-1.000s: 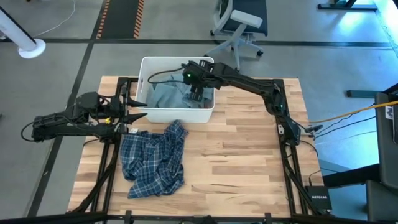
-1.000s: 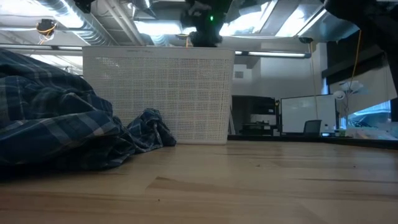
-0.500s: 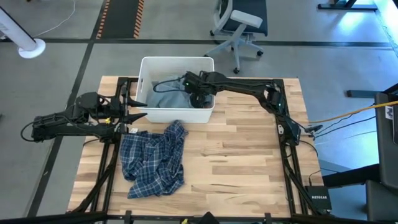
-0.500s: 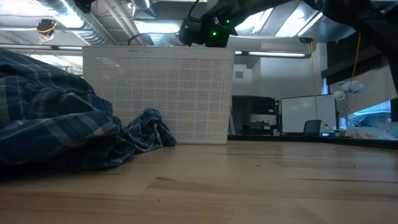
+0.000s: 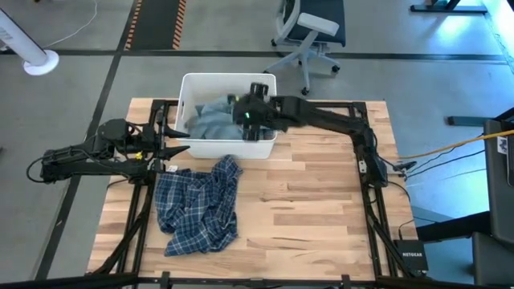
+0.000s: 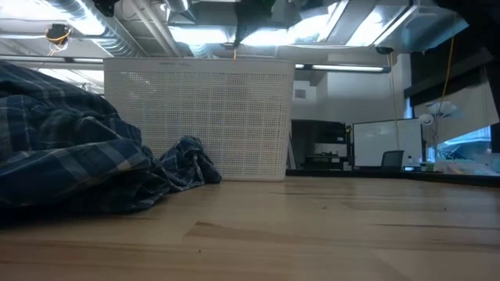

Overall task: Sort clothes
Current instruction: Put the blue plaid shirt into the white bin

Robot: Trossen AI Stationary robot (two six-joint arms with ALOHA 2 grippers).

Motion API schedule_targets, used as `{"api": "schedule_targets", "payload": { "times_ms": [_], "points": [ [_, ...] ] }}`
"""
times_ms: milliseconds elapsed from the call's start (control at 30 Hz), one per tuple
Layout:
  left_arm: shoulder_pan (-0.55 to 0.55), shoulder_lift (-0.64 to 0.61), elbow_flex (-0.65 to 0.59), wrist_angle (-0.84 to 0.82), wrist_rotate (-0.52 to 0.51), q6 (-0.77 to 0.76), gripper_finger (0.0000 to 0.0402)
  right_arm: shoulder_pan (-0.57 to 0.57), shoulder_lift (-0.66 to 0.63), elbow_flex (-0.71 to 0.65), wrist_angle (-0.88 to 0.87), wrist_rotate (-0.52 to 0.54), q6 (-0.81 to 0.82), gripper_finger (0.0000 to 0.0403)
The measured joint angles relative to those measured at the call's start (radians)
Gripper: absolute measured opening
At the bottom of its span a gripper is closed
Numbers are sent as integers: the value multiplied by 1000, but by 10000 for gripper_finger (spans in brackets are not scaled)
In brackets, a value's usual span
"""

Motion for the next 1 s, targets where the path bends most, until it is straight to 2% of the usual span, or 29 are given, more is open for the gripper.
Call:
{"api": "schedule_targets", "payload": {
  "times_ms": [167,400,500,667,800,1000],
  "points": [
    [0,0,0,-4,0,-11,159,149,-28,-12,-30,5,-5,216],
    [0,0,0,-2,0,-11,159,368,44,-16,-24,20,18,216],
    [0,0,0,-2,0,-10,159,452,102,-66,62,18,40,216],
    [0,0,0,-2,0,-13,159,546,194,-209,329,18,37,216],
    [0,0,0,-2,0,-18,159,572,255,-283,522,46,27,216],
    [0,0,0,-2,0,-17,159,575,287,-309,620,-6,27,216]
  ]
}}
